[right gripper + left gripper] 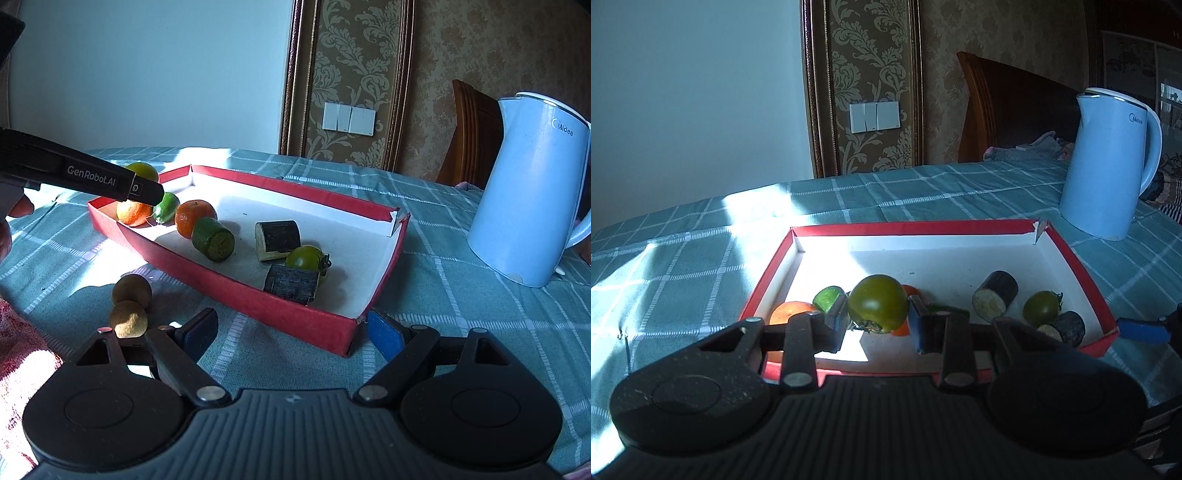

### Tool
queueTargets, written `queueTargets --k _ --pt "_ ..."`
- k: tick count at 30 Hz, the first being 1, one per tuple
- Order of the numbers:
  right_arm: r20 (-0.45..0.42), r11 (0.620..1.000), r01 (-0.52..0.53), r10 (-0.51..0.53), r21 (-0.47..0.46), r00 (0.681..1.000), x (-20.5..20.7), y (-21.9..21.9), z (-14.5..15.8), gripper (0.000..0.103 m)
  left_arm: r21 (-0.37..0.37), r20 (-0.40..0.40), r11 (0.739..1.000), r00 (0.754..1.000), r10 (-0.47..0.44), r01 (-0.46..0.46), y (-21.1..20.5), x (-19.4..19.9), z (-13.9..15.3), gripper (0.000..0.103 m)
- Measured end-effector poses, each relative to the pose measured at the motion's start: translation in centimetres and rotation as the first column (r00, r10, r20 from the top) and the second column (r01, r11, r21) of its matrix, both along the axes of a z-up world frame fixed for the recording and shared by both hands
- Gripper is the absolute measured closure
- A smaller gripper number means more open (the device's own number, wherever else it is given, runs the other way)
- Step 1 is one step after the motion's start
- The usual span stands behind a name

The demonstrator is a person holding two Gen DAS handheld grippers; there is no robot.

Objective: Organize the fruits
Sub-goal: 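Carry the yellow-green fruit into the red tray and open the left gripper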

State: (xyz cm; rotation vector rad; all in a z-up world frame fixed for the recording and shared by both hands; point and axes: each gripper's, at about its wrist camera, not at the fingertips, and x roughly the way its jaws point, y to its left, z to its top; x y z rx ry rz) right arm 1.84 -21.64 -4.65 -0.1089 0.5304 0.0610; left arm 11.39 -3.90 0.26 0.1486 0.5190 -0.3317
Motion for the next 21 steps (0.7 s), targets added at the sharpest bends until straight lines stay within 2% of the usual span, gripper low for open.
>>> queueTargets --k 14,21 --pt "-0.031 0.999 -0.001 0.002 0.045 1.0 0.4 -0.5 -0.2 0.015 0.038 -0.028 0.996 0.997 0.078 -0.076 -1.2 6.5 -1.7 0.072" --pt "-0.04 0.999 -0.004 0.006 0.053 0.999 0.6 -0.7 -0.2 0.015 0.062 -0.031 0.995 0.996 0.079 -0.076 -2.4 8.6 -2.4 0.072"
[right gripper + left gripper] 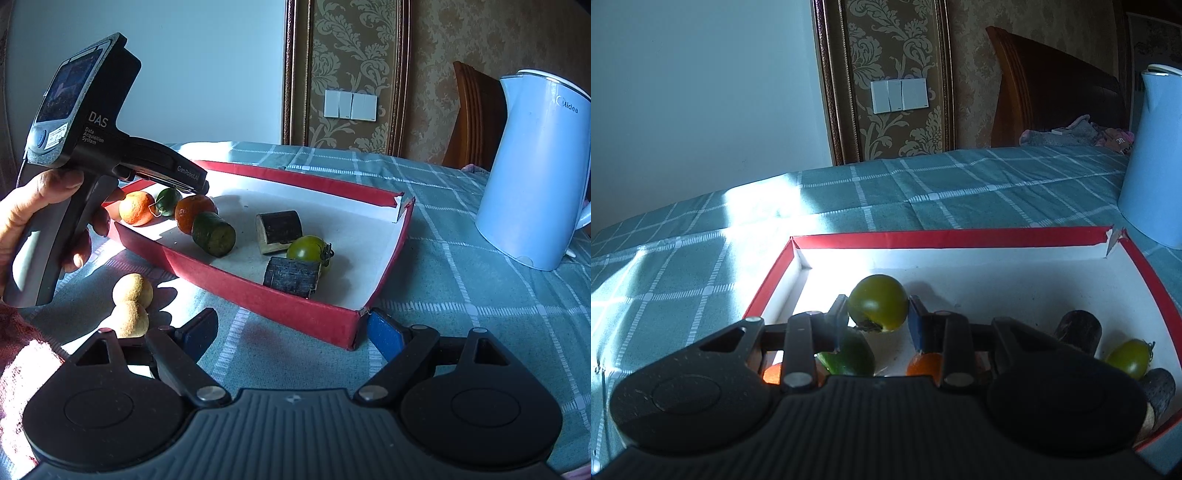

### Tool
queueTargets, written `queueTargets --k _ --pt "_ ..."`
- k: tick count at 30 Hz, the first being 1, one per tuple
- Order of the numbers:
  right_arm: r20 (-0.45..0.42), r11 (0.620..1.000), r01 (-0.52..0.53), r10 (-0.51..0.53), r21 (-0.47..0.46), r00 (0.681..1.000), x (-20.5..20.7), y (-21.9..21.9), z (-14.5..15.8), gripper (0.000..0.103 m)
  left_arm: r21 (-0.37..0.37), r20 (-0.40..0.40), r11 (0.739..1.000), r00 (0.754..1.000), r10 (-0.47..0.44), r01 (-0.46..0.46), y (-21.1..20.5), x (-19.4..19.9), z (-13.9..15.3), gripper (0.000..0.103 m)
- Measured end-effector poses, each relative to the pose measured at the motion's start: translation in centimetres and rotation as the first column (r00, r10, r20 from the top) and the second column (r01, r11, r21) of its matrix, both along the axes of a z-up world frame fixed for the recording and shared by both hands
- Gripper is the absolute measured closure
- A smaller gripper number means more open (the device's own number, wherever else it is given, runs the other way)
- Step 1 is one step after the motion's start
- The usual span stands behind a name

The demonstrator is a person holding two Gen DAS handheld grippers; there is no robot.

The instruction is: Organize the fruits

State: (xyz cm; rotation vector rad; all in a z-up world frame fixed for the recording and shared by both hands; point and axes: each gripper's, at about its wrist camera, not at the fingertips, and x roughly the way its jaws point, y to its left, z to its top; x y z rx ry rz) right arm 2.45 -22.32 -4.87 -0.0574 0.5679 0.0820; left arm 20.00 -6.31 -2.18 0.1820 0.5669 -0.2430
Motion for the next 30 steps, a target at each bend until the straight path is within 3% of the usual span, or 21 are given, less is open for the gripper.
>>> queueTargets --k 6,7,8,11,18,23,30 --pt "-0.01 1.0 -0.001 0.001 0.014 1.0 0.1 -0.2 0.0 0.015 0.027 0.017 1.0 1.0 0.014 -0.015 -0.5 0.6 -0.6 0.071" --pt "-0.013 1.0 -0.002 0.002 0.016 1.0 0.2 -0.2 0.0 0.015 0.022 0.017 1.0 1.0 0.021 -0.021 -0.4 0.5 -0.6 0.065" --pt "-0.015 1.0 -0.002 0.003 0.018 1.0 0.2 -0.2 -0.1 0.015 0.016 0.014 0.999 0.999 0.029 -0.029 -0.2 0.4 -0.6 0.053" --pt "-0.018 1.0 -0.003 0.004 0.022 1.0 0.2 -0.3 -0.1 0.015 -0.004 0.022 0.999 0.998 0.05 -0.05 0.6 -0.1 -0.4 0.035" --pt "-0.03 0.999 -0.001 0.002 0.038 1.0 0.4 -0.5 -0.1 0.015 -0.041 0.042 0.996 0.996 0.078 -0.076 3.6 -3.6 0.8 0.032" --pt "-0.036 0.999 -0.003 0.004 0.038 0.999 0.4 -0.5 -0.2 0.015 -0.061 0.081 0.995 0.993 0.083 -0.078 6.1 -8.4 1.7 0.021" --pt "-0.03 0.999 -0.002 0.003 0.036 1.0 0.3 -0.5 -0.2 0.015 -0.041 0.049 0.995 0.994 0.098 -0.096 8.4 -13.4 0.0 0.018"
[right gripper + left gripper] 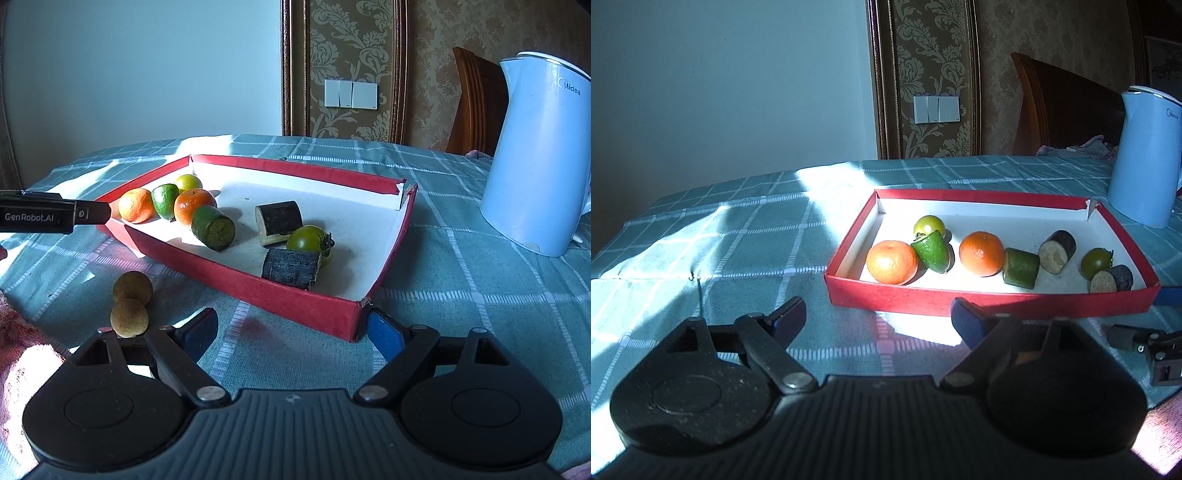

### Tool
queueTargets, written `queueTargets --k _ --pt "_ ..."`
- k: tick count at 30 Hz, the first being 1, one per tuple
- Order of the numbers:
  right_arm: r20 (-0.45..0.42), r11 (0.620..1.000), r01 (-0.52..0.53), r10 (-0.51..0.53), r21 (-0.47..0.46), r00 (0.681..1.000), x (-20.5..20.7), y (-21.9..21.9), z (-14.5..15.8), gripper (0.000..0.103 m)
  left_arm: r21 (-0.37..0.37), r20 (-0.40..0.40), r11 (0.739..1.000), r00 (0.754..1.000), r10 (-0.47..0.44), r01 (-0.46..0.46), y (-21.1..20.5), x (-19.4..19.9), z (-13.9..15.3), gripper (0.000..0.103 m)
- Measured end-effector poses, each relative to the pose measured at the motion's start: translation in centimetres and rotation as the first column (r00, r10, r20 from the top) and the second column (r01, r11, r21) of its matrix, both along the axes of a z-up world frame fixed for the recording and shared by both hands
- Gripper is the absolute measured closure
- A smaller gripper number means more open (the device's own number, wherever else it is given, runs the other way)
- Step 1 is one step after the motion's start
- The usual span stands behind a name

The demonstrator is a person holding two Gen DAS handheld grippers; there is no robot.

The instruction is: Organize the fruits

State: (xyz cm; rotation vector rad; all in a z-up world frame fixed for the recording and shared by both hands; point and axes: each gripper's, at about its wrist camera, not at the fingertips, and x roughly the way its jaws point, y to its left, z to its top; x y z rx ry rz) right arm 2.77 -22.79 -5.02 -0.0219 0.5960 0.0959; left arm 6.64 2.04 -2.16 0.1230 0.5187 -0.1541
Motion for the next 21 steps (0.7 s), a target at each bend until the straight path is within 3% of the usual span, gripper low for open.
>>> queueTargets --k 13,21 --pt "0.035 1.0 -0.006 0.007 -0.029 0.999 -0.8 0.6 0.3 0.015 0.006 -0.095 0.999 0.995 0.042 -0.041 2.0 -1.3 -2.7 0.012" --pt "0.034 0.999 -0.013 0.015 -0.046 0.999 -1.7 1.3 0.7 0.015 -0.046 -0.138 0.997 0.989 0.051 -0.057 3.0 -0.8 -3.1 0.005"
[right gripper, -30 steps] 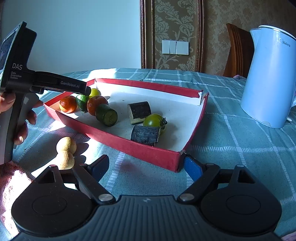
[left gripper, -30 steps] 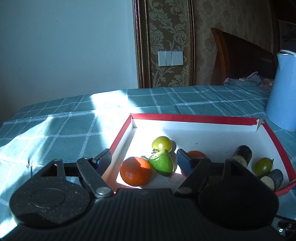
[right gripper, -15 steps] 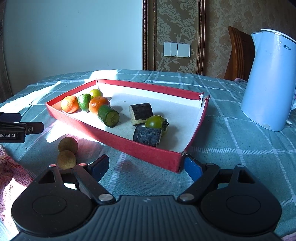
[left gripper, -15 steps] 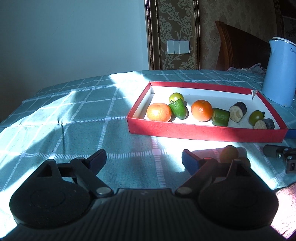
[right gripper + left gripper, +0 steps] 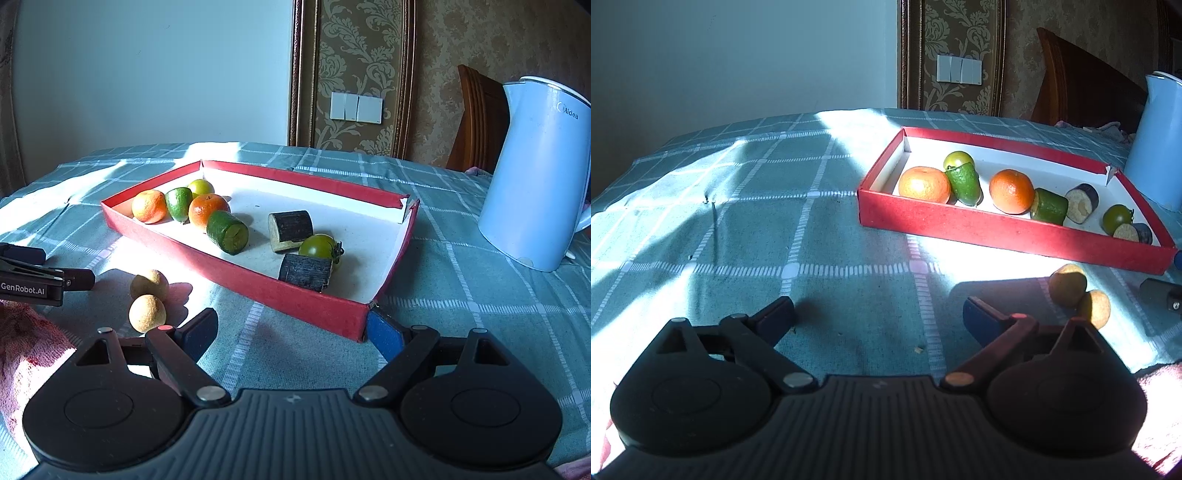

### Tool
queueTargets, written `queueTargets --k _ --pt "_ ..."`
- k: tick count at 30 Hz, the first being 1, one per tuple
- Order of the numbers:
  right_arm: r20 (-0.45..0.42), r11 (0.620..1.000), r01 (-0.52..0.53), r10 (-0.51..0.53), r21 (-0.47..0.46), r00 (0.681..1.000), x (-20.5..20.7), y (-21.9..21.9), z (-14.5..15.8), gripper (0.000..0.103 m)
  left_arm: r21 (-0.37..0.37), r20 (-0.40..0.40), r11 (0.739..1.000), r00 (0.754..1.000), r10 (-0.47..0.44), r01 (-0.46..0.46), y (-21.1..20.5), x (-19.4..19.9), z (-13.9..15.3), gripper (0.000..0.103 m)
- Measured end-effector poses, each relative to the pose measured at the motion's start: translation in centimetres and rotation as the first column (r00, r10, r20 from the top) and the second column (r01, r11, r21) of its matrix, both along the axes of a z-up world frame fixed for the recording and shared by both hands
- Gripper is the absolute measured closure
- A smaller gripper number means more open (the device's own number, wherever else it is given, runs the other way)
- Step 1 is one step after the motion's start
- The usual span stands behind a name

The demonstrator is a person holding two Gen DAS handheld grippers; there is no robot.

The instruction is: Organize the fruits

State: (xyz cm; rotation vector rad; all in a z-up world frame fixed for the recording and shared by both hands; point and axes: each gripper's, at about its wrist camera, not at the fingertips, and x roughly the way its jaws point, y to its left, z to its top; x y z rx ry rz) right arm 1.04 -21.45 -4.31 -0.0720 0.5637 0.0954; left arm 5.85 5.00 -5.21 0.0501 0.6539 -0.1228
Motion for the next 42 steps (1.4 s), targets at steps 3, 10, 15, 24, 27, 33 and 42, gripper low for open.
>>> queueTargets --k 3,10,15,24,27,33,42 --pt "0.051 1.0 -0.001 -0.001 0.027 0.999 -0.9 0.0 0.8 0.015 0.01 0.001 1.0 1.0 0.004 -0.004 -0.1 -0.1 0.1 0.003" --pt "0.018 0.992 -0.123 0.124 -0.025 0.992 -0.8 3.6 1.0 0.015 -0.002 -0.011 1.0 1.0 0.016 -0.016 0.1 0.3 0.0 0.0" --pt "0.017 0.982 -0.179 0.181 -0.063 0.983 -0.8 6.0 0.3 0.026 -0.001 -0.011 1.0 1.0 0.016 -0.016 0.1 0.2 0.0 0.0" --pt "-0.018 0.975 -0.214 0.214 -0.054 0.977 0.4 7.2 -0.3 0.047 -0.001 -0.011 1.0 1.0 0.016 -0.016 0.1 0.3 0.0 0.0" --pt "-0.034 0.975 -0.217 0.216 -0.048 0.976 0.7 7.3 -0.7 0.058 -0.001 -0.011 1.0 1.0 0.016 -0.016 0.2 0.3 0.0 0.0" --pt "-0.04 0.976 -0.215 0.214 -0.028 0.976 0.8 7.0 -0.9 0.063 -0.001 -0.011 1.0 1.0 0.016 -0.016 0.2 0.3 0.0 0.0" --pt "0.008 0.985 -0.164 0.165 -0.047 0.986 0.0 6.8 -0.2 0.066 -0.001 -0.011 1.0 1.0 0.016 -0.016 0.1 0.2 0.0 0.0"
